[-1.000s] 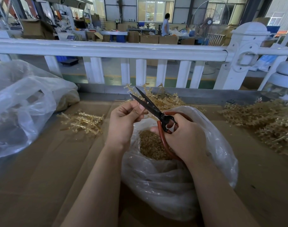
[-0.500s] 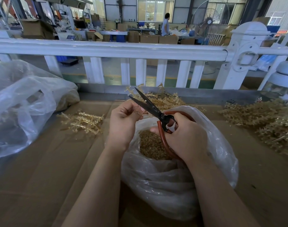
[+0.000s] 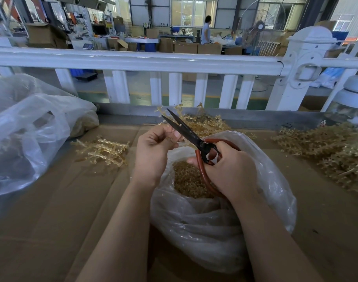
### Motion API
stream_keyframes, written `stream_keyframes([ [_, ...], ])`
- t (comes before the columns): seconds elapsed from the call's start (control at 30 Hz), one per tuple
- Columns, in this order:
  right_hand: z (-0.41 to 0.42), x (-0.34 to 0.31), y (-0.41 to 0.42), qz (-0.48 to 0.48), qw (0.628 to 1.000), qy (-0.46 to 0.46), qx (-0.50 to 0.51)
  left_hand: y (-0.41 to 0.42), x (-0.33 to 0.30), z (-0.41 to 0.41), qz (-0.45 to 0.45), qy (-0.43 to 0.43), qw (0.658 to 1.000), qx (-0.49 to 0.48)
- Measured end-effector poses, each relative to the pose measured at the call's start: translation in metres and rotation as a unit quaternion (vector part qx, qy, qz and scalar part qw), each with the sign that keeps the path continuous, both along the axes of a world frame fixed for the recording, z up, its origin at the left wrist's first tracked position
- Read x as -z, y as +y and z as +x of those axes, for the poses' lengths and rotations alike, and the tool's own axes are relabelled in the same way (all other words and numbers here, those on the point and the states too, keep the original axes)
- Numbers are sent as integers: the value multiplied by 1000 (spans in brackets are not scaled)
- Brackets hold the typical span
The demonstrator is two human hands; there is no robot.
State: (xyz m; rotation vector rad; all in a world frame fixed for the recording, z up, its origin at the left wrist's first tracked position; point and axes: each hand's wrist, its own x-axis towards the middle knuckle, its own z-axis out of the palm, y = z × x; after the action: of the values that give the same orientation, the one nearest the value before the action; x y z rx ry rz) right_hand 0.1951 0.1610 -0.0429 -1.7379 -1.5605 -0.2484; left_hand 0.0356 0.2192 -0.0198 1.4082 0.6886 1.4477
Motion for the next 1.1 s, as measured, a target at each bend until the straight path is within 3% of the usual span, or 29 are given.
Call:
stream_keyframes([
  [0.57, -1, 2, 1, -2, 998, 45, -54, 0, 1, -1, -35, -13, 999, 7],
  [0.93, -1, 6, 10, -23, 956, 271, -111, -3, 4, 3, -106, 85, 987, 88],
  [1.1, 0, 5, 12, -21, 945, 302, -126, -6, 2, 5, -122, 99, 983, 91],
])
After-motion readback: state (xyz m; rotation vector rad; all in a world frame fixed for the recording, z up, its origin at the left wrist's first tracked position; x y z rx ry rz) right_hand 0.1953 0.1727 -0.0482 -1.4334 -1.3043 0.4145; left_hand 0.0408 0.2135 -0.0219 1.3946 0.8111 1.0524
